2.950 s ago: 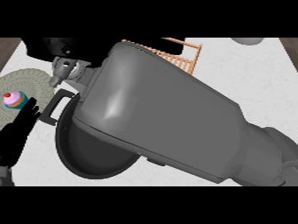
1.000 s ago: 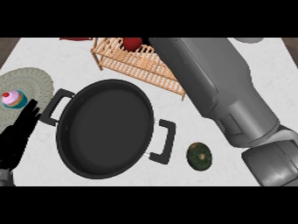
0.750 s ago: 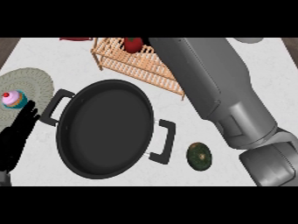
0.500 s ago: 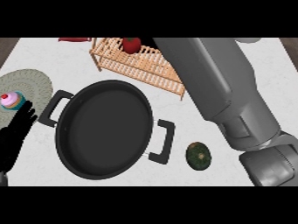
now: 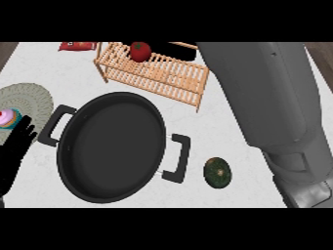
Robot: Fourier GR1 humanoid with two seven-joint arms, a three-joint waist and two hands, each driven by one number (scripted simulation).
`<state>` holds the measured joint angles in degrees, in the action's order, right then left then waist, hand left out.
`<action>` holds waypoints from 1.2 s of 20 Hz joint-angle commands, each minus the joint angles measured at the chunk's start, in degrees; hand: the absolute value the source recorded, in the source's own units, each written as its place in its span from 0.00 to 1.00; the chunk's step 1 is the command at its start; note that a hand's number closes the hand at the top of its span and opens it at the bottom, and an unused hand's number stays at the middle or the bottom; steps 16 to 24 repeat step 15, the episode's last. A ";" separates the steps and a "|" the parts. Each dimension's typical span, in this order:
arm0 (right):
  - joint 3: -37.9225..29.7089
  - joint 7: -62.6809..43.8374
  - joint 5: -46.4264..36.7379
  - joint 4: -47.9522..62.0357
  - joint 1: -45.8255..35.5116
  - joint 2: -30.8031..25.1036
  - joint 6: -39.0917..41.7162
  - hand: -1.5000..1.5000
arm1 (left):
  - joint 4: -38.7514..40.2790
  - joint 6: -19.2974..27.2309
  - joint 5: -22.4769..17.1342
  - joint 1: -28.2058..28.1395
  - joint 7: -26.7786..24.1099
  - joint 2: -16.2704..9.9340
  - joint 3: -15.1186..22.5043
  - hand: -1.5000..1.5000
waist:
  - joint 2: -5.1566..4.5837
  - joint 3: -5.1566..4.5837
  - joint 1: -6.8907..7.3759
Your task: Pick the tomato from the tray and place it in the tiered shelf
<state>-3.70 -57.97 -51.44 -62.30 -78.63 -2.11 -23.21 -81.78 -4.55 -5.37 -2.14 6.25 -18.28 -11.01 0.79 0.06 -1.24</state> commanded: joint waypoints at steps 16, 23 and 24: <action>-7.99 -17.22 10.84 -50.13 17.86 -15.08 33.81 0.00 | -0.22 2.42 0.20 -5.06 -1.48 1.27 -2.53 0.50 | 2.14 0.19 -6.25; -7.99 -17.22 10.84 -50.13 17.86 -15.08 33.81 0.00 | -0.22 2.42 0.20 -5.06 -1.48 1.27 -2.53 0.50 | 2.14 0.19 -6.25; -7.99 -17.22 10.84 -50.13 17.86 -15.08 33.81 0.00 | -0.22 2.42 0.20 -5.06 -1.48 1.27 -2.53 0.50 | 2.14 0.19 -6.25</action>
